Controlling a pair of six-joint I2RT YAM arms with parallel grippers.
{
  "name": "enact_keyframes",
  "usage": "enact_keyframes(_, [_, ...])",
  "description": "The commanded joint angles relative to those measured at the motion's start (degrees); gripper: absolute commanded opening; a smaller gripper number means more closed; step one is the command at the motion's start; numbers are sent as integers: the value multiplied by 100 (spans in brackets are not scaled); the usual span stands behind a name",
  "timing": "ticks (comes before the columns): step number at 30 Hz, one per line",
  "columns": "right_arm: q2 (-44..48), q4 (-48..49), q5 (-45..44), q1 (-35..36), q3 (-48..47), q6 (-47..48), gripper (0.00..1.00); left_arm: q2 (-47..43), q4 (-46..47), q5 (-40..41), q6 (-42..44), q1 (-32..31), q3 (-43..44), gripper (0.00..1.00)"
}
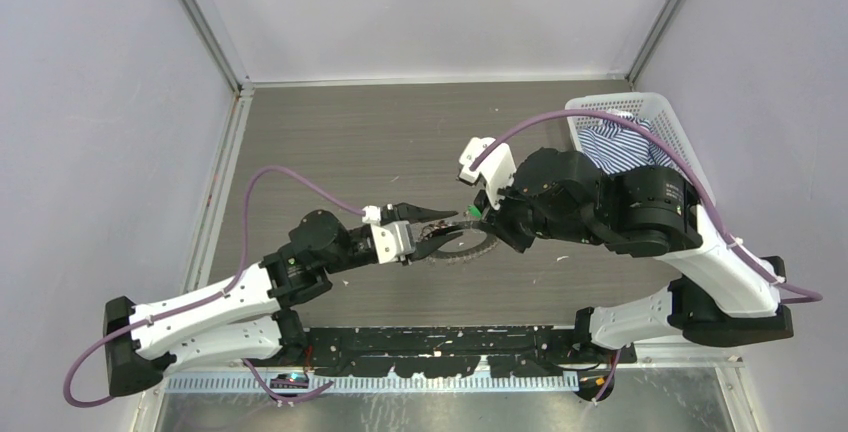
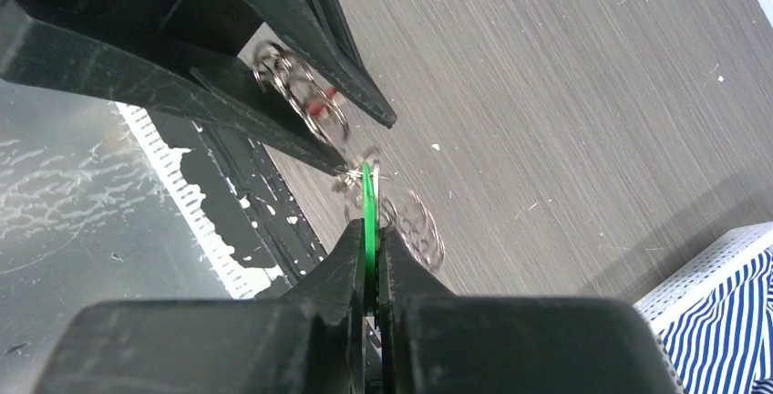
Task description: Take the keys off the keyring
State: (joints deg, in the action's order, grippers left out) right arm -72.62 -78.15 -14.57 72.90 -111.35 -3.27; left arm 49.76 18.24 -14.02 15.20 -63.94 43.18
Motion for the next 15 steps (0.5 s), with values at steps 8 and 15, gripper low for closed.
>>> enact_keyframes(8, [18,231,129,-21,-331,72,1,-12,445,-15,-372,21,-124,48])
enact_keyframes(15, [-6,122,164,-15,-335,74,1,-294,559,-89,-515,20,-37,54])
